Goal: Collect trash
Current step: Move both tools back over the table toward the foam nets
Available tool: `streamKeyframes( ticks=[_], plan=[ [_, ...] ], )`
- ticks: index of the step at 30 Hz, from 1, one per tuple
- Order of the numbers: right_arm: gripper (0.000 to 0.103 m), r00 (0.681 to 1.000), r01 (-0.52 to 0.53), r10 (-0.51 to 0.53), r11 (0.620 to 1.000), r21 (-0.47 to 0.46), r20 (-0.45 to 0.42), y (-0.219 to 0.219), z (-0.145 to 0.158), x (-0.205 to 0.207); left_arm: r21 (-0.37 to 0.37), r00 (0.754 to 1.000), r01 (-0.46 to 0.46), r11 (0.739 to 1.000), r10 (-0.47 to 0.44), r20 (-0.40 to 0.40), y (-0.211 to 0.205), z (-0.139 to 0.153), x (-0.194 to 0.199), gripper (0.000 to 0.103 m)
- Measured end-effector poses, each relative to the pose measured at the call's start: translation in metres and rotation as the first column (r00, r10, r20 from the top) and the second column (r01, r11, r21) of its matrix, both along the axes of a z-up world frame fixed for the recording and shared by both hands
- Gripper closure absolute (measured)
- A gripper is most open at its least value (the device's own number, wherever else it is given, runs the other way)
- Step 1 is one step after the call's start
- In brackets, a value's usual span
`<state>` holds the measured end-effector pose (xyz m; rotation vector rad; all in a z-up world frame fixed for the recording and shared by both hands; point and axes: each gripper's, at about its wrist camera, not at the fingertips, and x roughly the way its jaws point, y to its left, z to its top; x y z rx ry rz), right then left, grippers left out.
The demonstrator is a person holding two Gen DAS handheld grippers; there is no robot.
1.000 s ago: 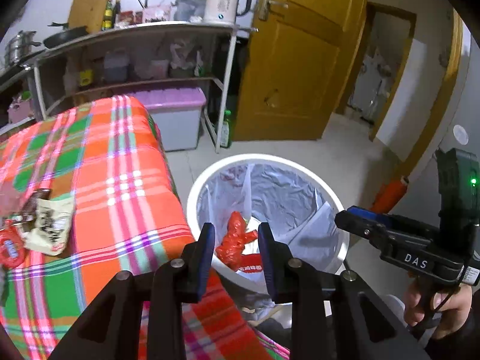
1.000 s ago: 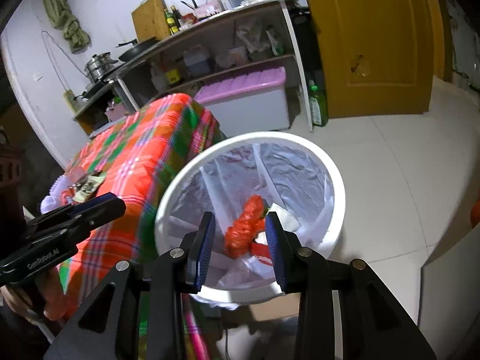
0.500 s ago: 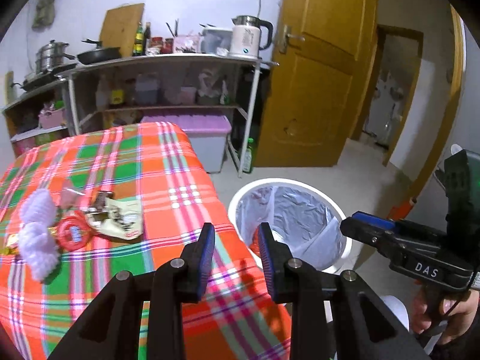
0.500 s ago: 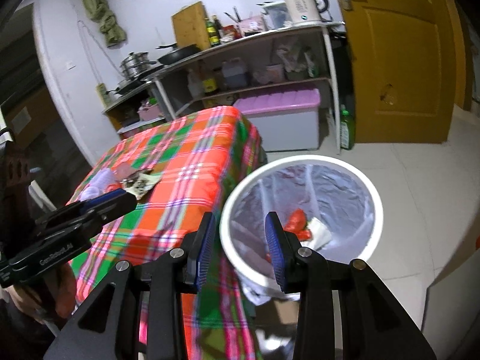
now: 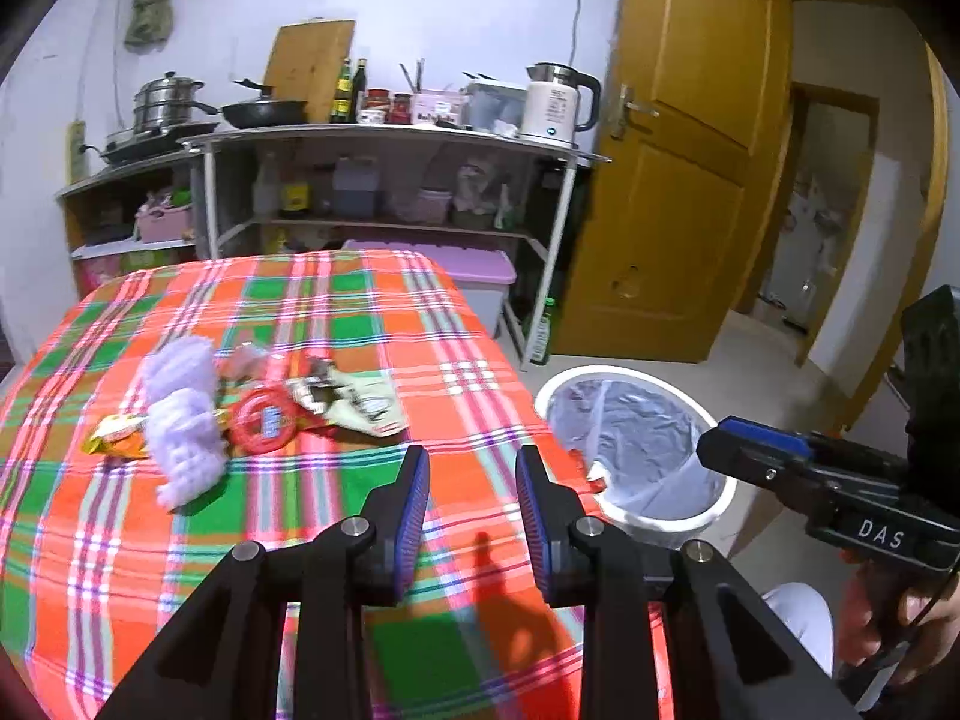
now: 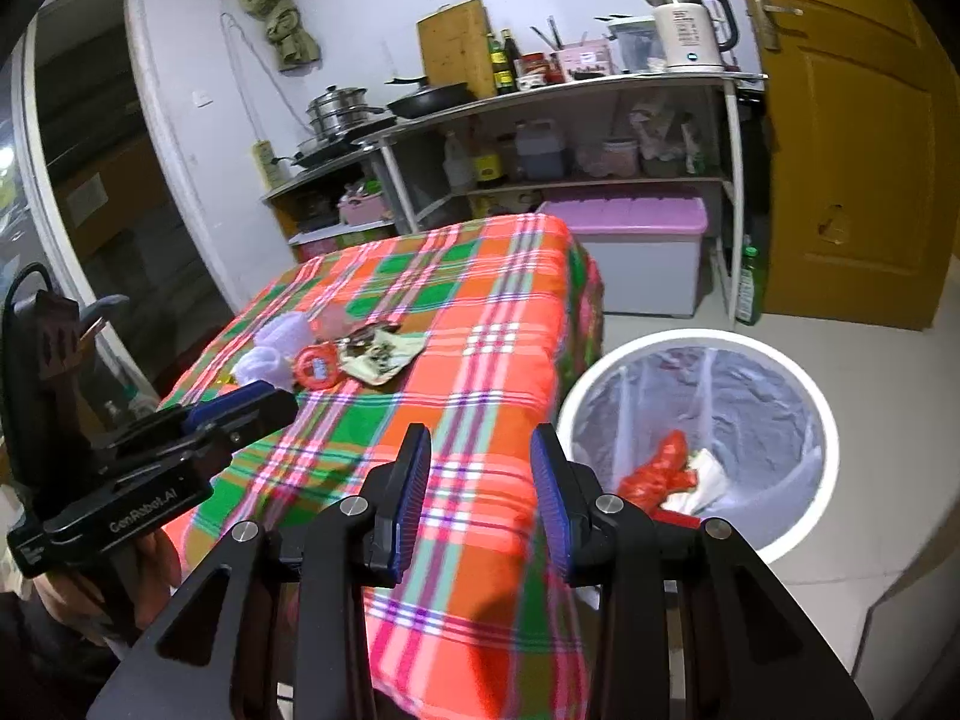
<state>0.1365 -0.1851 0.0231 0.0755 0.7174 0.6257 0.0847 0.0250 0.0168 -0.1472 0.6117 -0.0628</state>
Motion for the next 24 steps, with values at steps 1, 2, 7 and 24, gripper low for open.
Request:
streamKeyframes(
  ticks=[1,2,7,24],
  plan=[
    [0.067,1.000,-0.007,0.007,1.000,-0.003,-0.001,0.004,0.000,-0.001,0.000,1.000,-0.006,1.000,0.006,0.001,0.004,-0.001,-0.003,0.074],
    [0.067,1.000,-0.016,0.016,1.000,-0.005,-0.002,0.008,0.000,-0.001,-0.003,1.000,-0.017,1.000,0.017,0.001,0.009,-0.002,-0.006,0.074],
    [0.067,0.998,-0.056,0.056,0.998,-0.019,-0.002,0.025,-0.001,-0.005,-0.009,0.998,-0.068,0.998,0.068,-0.010,0.029,-0.007,-0.014,0.074],
    [0.060,0.990,-0.140,0.140,0.989,-0.051,-0.011,0.066,-0.009,0.003,-0.029,0.965,-0.258,0.966,0.256,-0.053,0.106,-0.024,-0.023,0.057]
  ],
)
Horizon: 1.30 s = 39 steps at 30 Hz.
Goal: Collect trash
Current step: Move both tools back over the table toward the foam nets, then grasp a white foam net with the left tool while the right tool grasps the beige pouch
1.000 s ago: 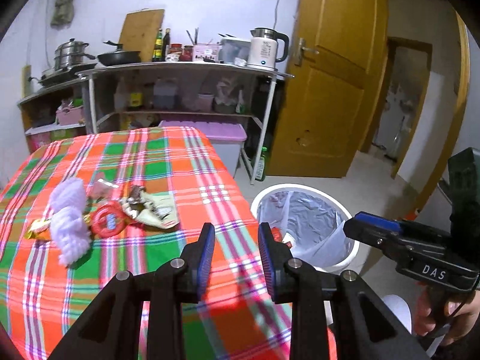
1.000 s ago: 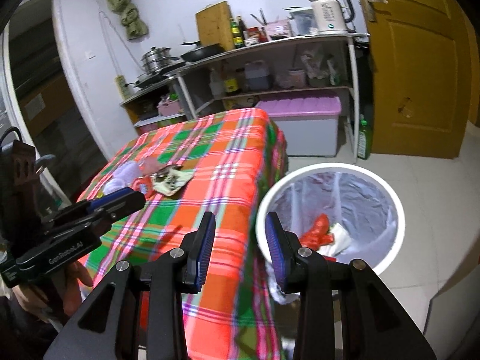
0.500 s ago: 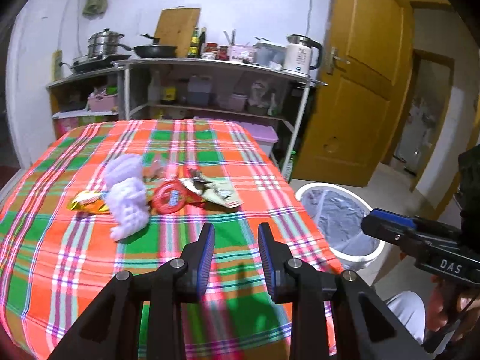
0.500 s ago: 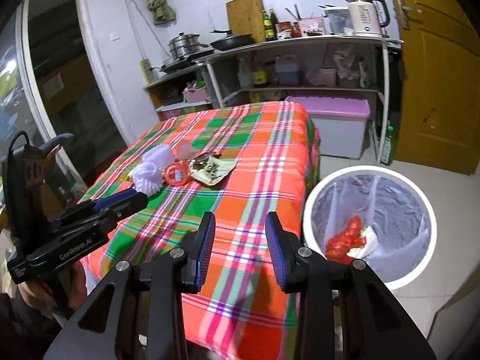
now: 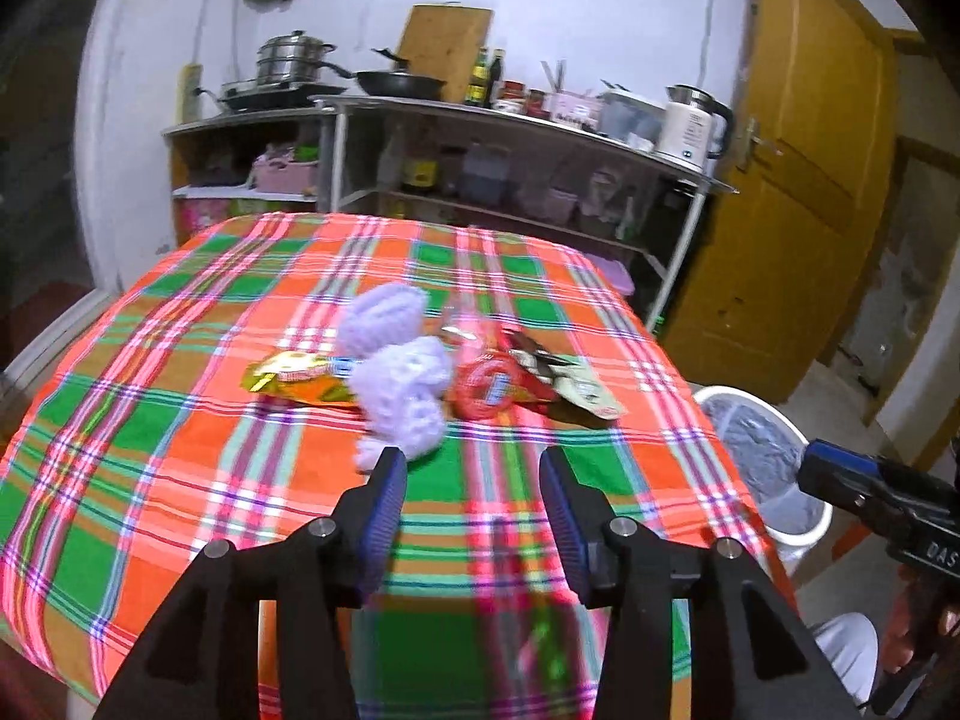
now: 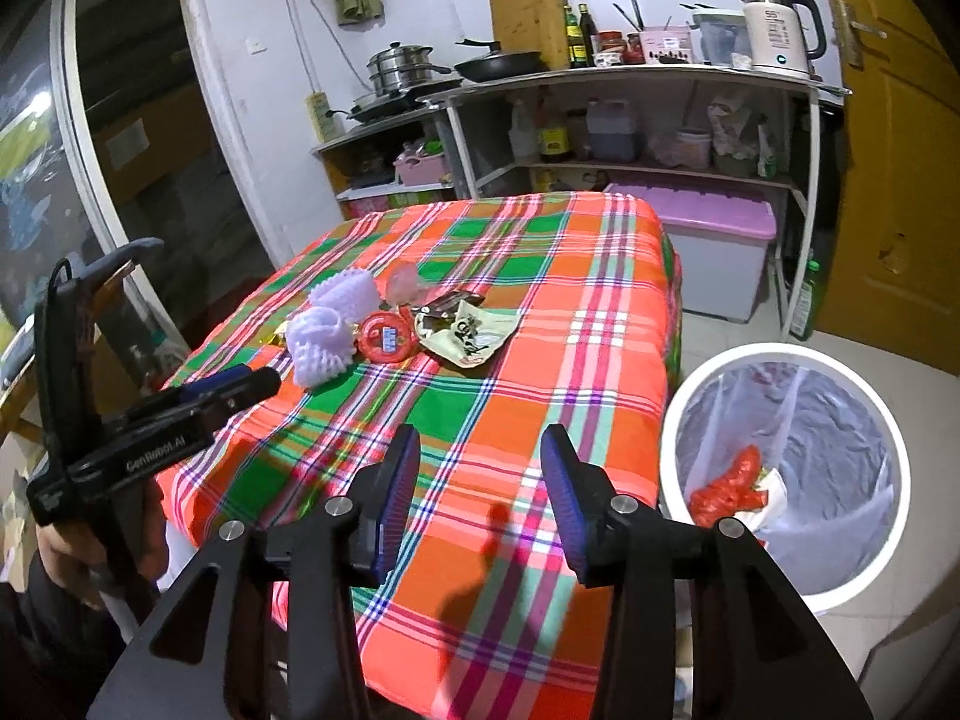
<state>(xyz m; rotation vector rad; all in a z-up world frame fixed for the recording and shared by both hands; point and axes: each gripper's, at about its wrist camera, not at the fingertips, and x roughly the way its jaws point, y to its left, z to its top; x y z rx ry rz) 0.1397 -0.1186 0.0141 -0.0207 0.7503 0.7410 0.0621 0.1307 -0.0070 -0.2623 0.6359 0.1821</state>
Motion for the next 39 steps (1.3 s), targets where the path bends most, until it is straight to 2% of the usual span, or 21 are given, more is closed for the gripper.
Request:
streamKeyframes(
  ticks=[7,16,23,27,30,39],
  plan=[
    [0.059,1.000,-0.017,0.017,1.000,-0.013,-0.010,0.013,-0.005,0.011,-0.021,0.999,-0.042,0.999,0.042,-0.016,0.023,-0.007,0.010,0.056],
    [0.059,0.999,-0.039,0.038,0.999,-0.028,-0.023,0.029,-0.012,0.023,-0.022,0.999,-0.030,0.999,0.029,-0.044,0.033,-0.020,0.039,0.053],
    [0.059,0.998,-0.060,0.060,0.997,-0.044,-0.020,0.046,-0.016,0.038,0.003,0.994,-0.042,0.999,0.042,-0.105,0.038,-0.035,0.062,0.053],
    [0.059,0.997,-0.077,0.076,0.995,-0.069,-0.018,0.060,-0.021,0.048,0.000,0.994,-0.020,1.000,0.020,-0.112,0.038,-0.041,0.065,0.067],
    [0.059,0.996,-0.094,0.093,0.992,-0.088,-0.016,0.072,-0.026,0.055,-0.014,0.994,-0.014,1.000,0.012,-0.109,0.038,-0.043,0.065,0.072],
    [0.059,0.987,-0.152,0.157,0.975,-0.165,0.016,0.110,-0.040,0.072,-0.045,0.996,-0.020,0.999,0.016,-0.086,0.045,-0.042,0.051,0.076]
  ],
)
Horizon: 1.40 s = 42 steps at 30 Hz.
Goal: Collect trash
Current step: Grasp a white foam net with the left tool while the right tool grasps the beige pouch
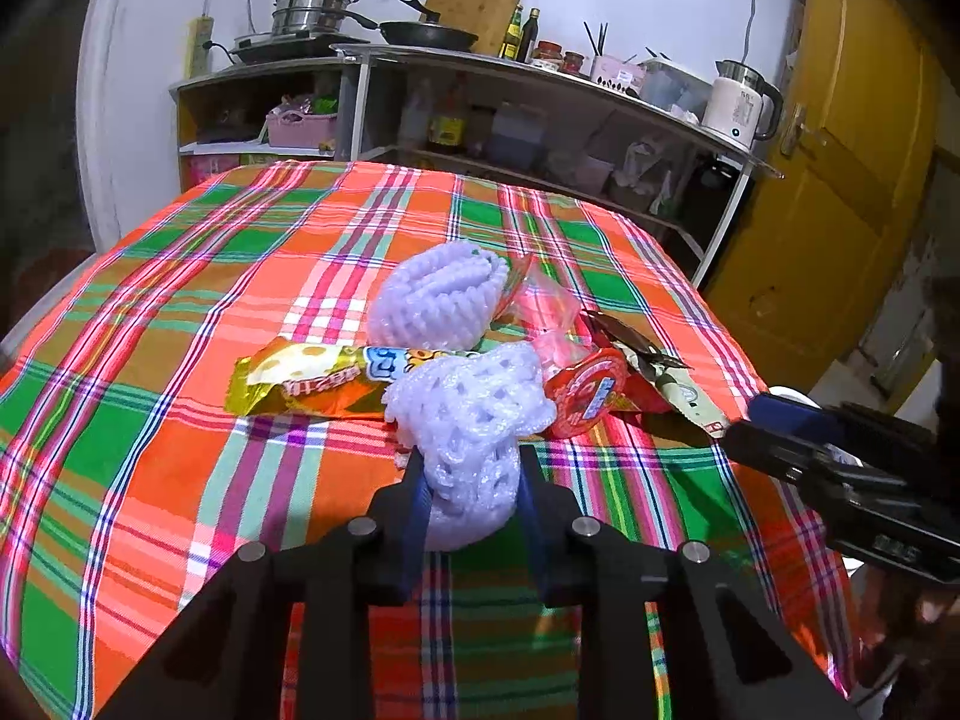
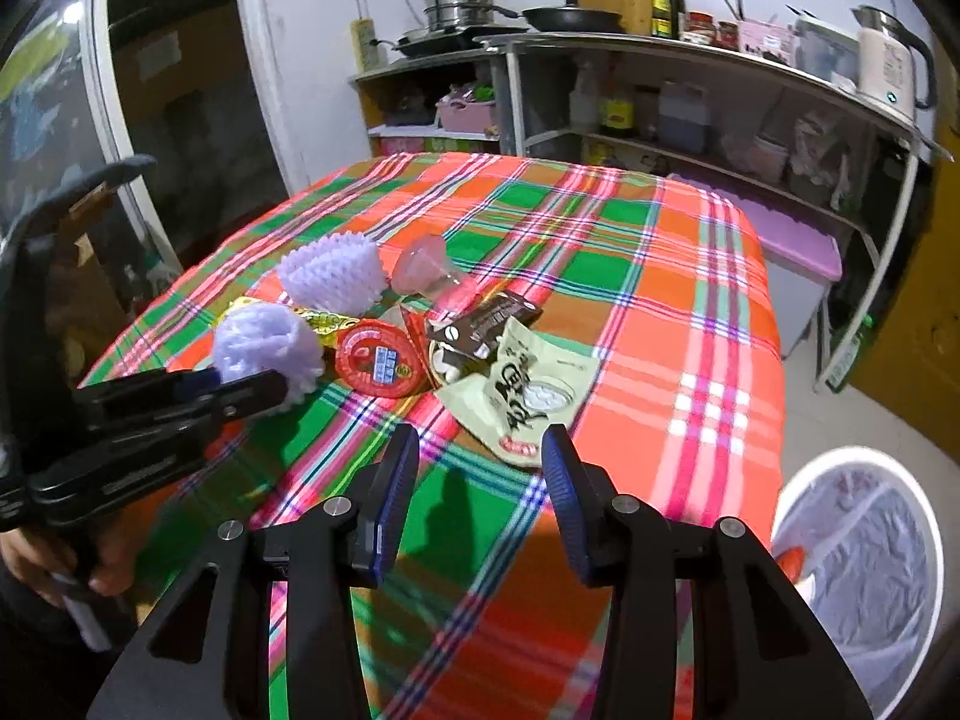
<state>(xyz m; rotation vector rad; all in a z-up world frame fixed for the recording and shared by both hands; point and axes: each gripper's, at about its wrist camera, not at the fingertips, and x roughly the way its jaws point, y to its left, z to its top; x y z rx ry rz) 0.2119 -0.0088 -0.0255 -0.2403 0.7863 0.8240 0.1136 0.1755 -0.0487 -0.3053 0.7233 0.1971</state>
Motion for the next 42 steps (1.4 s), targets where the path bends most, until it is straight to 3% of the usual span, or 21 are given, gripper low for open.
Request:
streamKeyframes(
  ticks=[5,13,14,15,17,19,25,42],
  plan=[
    [0.059,0.999,-0.019,0.020,0.998,-0.054,0.025,0.017,-0.008,0.008,-0.012,1.000,-0.003,1.000,0.003,0.004,0.004,0.000,-0.004,0.076],
    [0.059,1.000,-0.023,0.021,0.996,-0.091,-0.018,0.030,-0.021,0.024,-0.020,1.000,0.000,1.000,0.000,0.008,0.006,0.000,-0.005,0.076],
    [0.062,1.000,-0.024,0.023,0.995,-0.093,-0.019,0.031,-0.022,0.024,-0.017,1.000,0.000,1.000,0.000,0.008,0.006,0.000,-0.005,0.076],
    [0.074,0.999,-0.030,0.028,0.995,-0.091,-0.024,0.031,-0.022,0.024,-0.017,1.000,-0.001,1.000,0.001,0.009,0.006,0.000,-0.005,0.076],
    [0.077,1.000,-0.027,0.026,0.995,-0.093,-0.018,0.031,-0.022,0.021,-0.016,1.000,0.000,1.000,0.000,0.009,0.006,0.000,-0.006,0.076],
    [0.087,1.000,-0.023,0.022,0.996,-0.091,-0.014,0.030,-0.021,0.019,-0.017,1.000,0.000,1.000,0.001,0.008,0.006,0.000,-0.005,0.076],
    [0.094,1.000,-0.014,0.013,0.999,-0.047,-0.026,0.018,-0.014,0.010,-0.015,1.000,0.004,1.000,-0.004,0.012,0.001,0.001,-0.009,0.076],
    [0.096,0.998,0.047,-0.043,0.994,0.096,-0.044,-0.043,0.018,-0.038,0.015,0.998,0.046,0.999,-0.046,0.052,-0.037,0.032,-0.034,0.076]
  ],
)
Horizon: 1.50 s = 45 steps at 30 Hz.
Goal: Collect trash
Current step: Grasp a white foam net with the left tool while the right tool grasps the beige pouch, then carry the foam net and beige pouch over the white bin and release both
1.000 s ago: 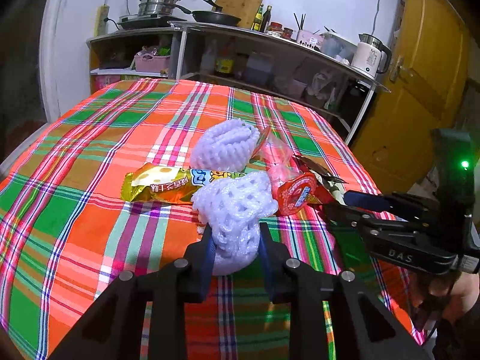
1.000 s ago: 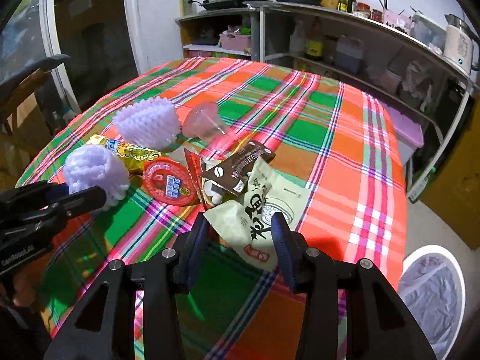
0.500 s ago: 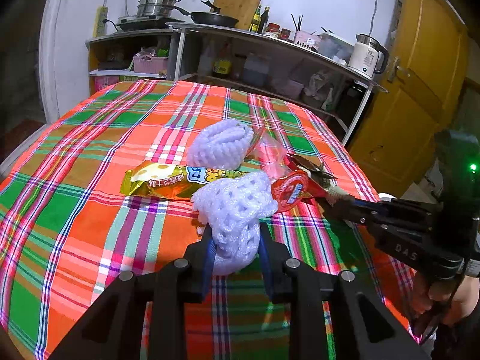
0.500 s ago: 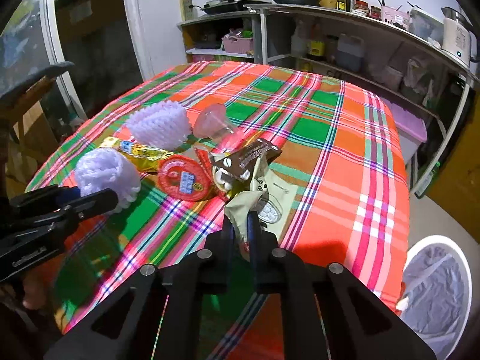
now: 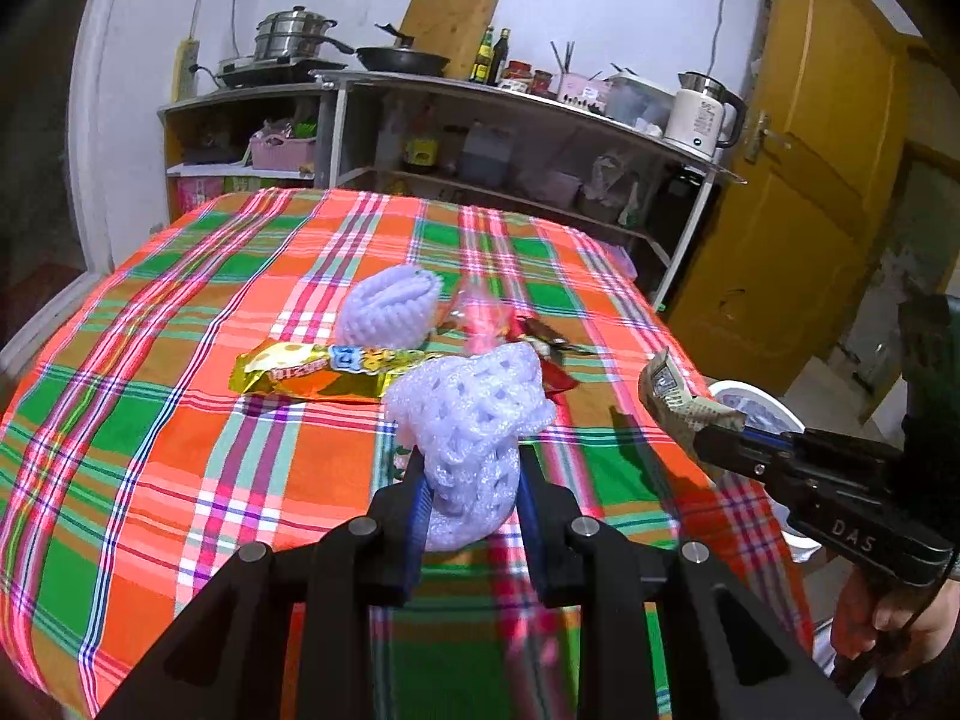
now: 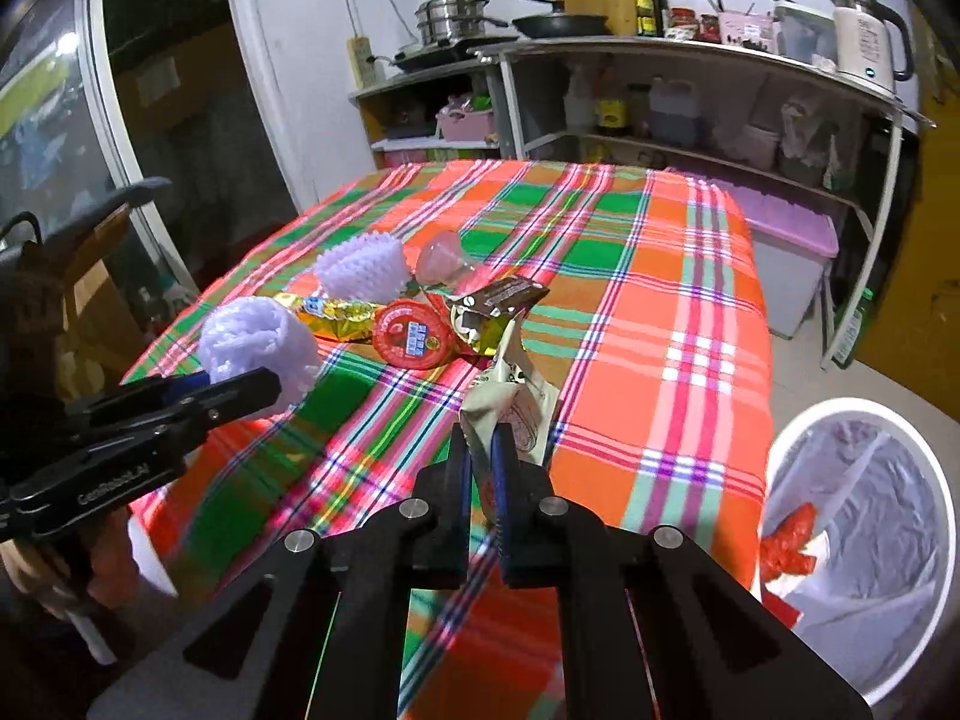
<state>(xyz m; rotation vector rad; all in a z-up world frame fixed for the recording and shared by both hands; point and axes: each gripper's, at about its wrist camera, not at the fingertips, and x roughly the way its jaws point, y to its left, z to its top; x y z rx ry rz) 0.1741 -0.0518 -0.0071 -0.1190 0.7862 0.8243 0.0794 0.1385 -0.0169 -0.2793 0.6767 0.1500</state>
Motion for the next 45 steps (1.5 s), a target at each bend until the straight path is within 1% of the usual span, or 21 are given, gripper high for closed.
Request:
streamKeyframes(
  ticks=[9,19,25,33,45],
  plan=[
    [0.096,0.999,0.035,-0.037,0.998,0.054,0.039,-0.034,0.024,-0.022,0.026,0.998,0.048,0.999,-0.048,0.031,-0.029,0.020,-0.010,0.076],
    [0.096,0.994,0.086,-0.091,0.993,0.085,0.056,-0.070,0.035,-0.033,0.044,0.992,0.116,0.992,-0.118,0.046,-0.064,0.033,-0.011,0.076],
    [0.096,0.990,0.127,-0.133,0.988,0.093,0.057,-0.091,0.037,-0.033,0.050,0.986,0.160,0.986,-0.163,0.047,-0.086,0.036,-0.007,0.076],
    [0.096,0.979,0.193,-0.199,0.976,0.097,0.049,-0.120,0.033,-0.029,0.043,0.974,0.221,0.974,-0.222,0.036,-0.110,0.036,0.009,0.076],
    [0.096,0.953,0.302,-0.304,0.948,0.100,0.004,-0.170,0.018,-0.008,0.046,0.946,0.324,0.945,-0.325,0.017,-0.155,0.029,0.044,0.076]
  ],
)
